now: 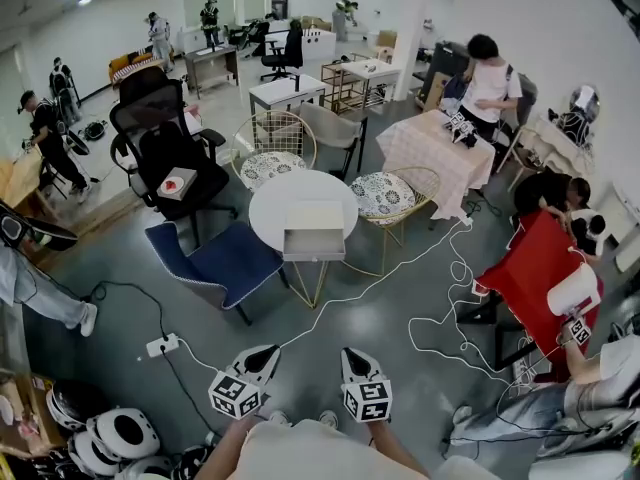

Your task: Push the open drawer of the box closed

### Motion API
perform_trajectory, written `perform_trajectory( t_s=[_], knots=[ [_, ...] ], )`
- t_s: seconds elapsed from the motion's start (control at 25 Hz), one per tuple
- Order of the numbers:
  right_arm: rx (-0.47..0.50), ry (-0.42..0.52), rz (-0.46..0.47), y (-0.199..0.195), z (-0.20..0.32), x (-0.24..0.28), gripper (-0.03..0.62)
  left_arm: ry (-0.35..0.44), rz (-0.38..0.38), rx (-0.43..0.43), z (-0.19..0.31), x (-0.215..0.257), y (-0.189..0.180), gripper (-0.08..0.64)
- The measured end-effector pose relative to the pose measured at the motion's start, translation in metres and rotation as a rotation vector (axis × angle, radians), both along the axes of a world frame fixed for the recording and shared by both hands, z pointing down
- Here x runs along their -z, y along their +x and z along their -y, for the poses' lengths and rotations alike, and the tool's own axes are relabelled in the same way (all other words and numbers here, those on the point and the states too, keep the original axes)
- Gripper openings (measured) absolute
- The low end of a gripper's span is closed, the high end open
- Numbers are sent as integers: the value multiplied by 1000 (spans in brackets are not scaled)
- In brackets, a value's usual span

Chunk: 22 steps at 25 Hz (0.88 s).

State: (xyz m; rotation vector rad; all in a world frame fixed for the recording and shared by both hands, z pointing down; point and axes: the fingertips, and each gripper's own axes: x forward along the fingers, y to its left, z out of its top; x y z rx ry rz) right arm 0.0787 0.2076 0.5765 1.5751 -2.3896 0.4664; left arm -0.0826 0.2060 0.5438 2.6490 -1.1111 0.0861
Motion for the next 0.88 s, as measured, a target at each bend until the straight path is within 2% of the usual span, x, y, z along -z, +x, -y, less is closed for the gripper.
perform_trajectory(
  t_s=[0.88],
  knots=[
    [72, -42, -13, 68, -20, -24, 15, -22, -10, 79, -17, -13, 62, 12]
  ],
)
